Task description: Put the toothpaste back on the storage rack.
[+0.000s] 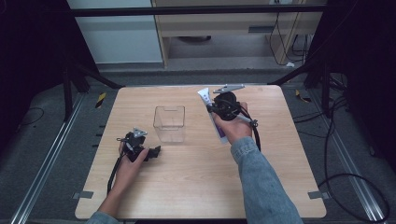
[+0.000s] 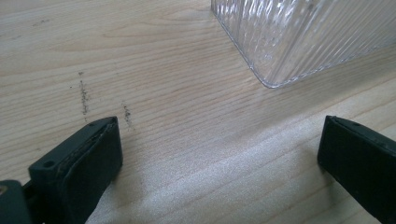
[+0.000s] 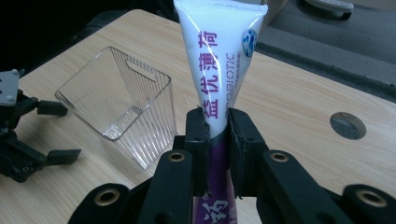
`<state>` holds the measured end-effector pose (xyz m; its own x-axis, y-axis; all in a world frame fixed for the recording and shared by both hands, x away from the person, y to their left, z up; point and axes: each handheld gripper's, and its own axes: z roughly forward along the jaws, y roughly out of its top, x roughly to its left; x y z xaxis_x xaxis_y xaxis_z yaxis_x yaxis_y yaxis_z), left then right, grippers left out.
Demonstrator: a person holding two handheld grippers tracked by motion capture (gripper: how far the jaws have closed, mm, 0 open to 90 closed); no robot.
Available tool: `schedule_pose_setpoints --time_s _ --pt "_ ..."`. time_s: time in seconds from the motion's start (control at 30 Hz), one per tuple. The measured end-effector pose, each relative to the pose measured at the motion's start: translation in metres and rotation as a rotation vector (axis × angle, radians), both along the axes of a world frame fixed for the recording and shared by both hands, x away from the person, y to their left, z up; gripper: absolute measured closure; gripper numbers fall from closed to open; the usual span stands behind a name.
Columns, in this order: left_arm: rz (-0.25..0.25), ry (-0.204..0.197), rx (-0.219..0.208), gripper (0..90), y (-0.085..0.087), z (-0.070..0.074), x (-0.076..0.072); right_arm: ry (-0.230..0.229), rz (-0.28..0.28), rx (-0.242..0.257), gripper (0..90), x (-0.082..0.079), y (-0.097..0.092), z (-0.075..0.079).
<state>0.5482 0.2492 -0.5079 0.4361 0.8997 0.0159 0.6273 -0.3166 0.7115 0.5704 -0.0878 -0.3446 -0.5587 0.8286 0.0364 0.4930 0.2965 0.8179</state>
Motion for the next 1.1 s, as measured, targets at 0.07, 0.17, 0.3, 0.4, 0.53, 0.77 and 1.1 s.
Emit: schedule_pose_setpoints --time_s 0.07,0.17,0.3,0.4,0.53,0.77,1.1 --pt "0.0 0.0 0.0 0.0 0.0 0.0 0.0 -0.007 -0.003 0.004 79.3 0.0 0.002 0.002" --pt "0.0 0.0 0.0 0.0 0.0 0.0 0.0 -0.019 -0.004 0.014 79.3 0.001 0.003 0.005" --pt "0.0 0.0 0.0 0.0 0.0 0.0 0.0 -0.038 0.0 0.03 79.4 0.001 0.006 0.01" --pt "0.0 0.0 0.0 0.0 0.0 0.0 0.0 -0.057 0.005 0.041 79.4 0.002 0.011 0.015" --pt "0.001 -0.002 -0.001 0.0 0.0 0.0 0.0 -0.067 0.008 0.051 79.3 0.004 0.016 0.02" --pt "0.0 -0.002 0.0 0.0 0.0 0.0 0.0 -0.109 0.022 0.076 79.3 0.012 0.042 0.036" --pt "0.0 -0.003 0.0 0.0 0.0 0.0 0.0 -0.176 0.033 0.127 79.3 0.021 0.075 0.055"
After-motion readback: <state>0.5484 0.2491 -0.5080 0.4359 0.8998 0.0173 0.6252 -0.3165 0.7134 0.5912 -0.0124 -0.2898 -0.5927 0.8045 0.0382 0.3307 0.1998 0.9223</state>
